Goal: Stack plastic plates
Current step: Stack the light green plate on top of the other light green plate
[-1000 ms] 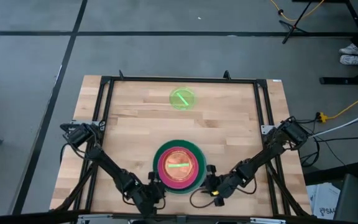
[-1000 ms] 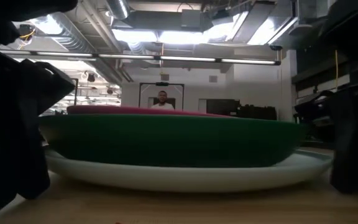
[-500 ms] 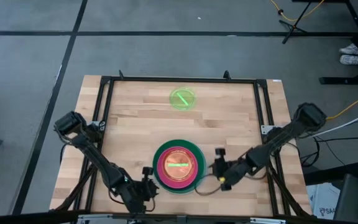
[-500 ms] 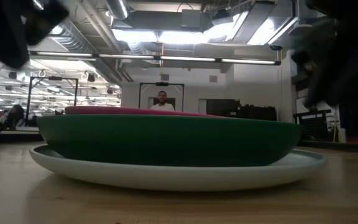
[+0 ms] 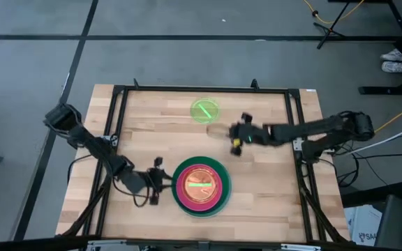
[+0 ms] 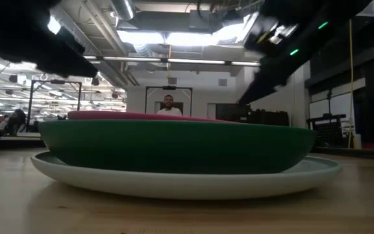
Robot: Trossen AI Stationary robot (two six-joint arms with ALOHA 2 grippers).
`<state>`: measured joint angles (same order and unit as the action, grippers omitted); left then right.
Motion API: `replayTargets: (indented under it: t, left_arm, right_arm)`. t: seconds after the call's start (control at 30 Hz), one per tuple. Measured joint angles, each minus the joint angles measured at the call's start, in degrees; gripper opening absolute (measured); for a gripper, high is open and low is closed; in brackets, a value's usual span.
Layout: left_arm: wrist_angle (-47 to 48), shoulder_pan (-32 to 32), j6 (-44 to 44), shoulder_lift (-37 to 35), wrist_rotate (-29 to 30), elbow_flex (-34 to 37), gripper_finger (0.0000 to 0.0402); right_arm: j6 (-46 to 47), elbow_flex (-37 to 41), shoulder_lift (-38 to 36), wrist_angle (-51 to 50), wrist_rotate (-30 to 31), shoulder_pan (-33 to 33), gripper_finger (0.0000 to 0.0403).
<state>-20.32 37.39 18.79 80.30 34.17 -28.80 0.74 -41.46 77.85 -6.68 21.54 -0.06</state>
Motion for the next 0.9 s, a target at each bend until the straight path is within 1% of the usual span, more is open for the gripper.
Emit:
replayTargets:
  t: [0.1, 0.13, 0.2, 0.3, 0.4, 0.5, 0.6, 0.67, 0.7, 0.8, 0.9]
  left_arm:
    - [-10.17, -2.73, -1.13, -1.48, -0.18, 6.39, 0.0089]
    - [-12.43, -3.58, -1.18, -1.43, -0.09, 7.77, 0.0089]
    - [-15.08, -5.13, -1.28, -1.38, 0.0, 9.63, 0.0089]
    - [-15.71, -7.75, -2.74, -1.45, -0.27, 9.95, 0.0089]
    - [-15.61, -10.65, -5.75, -1.38, -1.1, 10.01, 0.0089]
    - [-15.93, -13.86, -7.56, -1.38, -5.27, 9.99, 0.0089]
    - [-16.25, -16.93, -8.97, -1.36, -8.38, 9.99, 0.0089]
    - [-16.17, -18.6, -10.69, -1.36, -10.2, 9.99, 0.0089]
    - [-16.15, -19.43, -11.3, -1.36, -10.7, 9.99, 0.0089]
    - [-16.14, -21.41, -11.91, -1.35, -13.53, 9.99, 0.0089]
    - [-15.7, -22.71, -11.96, -1.19, -17.84, 9.99, 0.0089]
  right_arm:
    - [-0.92, 1.29, 1.34, 7.47, -6.33, -9.63, 0.0127]
    - [-0.47, 1.3, 2.05, 11.1, -8.95, -12.66, 0.0127]
    - [1.73, 1.54, 4.22, 15.26, -13.09, -18.11, 0.0127]
    - [6.25, 1.49, 9.04, 21.23, -17.38, -24.18, 0.0127]
    - [7.88, -0.08, 14.6, 24.86, -21.91, -28.39, 0.0127]
    - [7.92, -3.43, 20.07, 25.06, -24.01, -31.77, 0.0127]
    - [7.93, -8.55, 24.94, 22.75, -26.75, -34.3, 0.0127]
    - [7.52, -12.64, 27.6, 17.7, -29.21, -35.16, 0.0127]
    - [6.49, -14.93, 28.86, 14.44, -29.52, -35.37, 0.0127]
    - [3.38, -21.72, 31.85, 4.25, -28.67, -35.25, 0.0127]
    - [2.08, -27.2, 34.13, -1.32, -27.58, -35.21, 0.0127]
